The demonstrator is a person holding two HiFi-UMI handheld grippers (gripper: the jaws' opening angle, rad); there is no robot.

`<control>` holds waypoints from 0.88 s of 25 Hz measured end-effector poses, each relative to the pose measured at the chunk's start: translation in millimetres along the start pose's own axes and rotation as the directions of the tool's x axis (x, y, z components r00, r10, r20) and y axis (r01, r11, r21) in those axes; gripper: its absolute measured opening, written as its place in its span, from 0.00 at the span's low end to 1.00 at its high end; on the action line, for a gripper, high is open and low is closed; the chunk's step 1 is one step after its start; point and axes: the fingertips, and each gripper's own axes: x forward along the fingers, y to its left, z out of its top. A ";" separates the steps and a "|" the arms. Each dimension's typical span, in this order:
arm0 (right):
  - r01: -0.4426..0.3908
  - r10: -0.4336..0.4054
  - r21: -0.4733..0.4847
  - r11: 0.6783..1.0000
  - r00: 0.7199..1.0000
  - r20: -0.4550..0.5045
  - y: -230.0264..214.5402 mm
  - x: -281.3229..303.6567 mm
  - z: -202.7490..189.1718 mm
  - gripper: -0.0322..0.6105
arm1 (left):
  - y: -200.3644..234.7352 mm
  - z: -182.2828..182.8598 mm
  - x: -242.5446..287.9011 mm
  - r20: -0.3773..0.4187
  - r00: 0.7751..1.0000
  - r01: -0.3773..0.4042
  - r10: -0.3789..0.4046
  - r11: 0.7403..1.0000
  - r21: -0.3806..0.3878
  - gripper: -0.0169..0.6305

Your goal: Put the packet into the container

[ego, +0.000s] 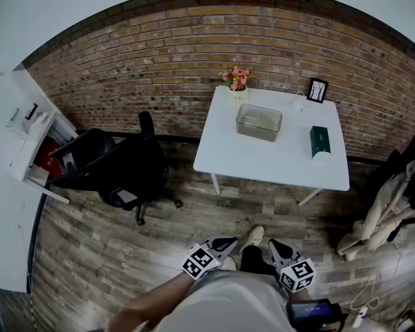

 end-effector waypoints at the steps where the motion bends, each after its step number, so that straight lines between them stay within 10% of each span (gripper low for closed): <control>1: 0.001 -0.001 0.003 1.000 1.000 0.004 2.2 0.1 5.8 0.06 | -0.1 -1.3 -1.0 -0.002 1.000 -0.001 0.001 1.000 0.000 0.04; 22: 0.072 -0.072 0.031 0.997 0.997 -0.001 -0.7 -22.7 4.5 0.06 | -23.2 -13.7 5.7 -0.028 0.998 0.060 -0.059 0.998 0.012 0.04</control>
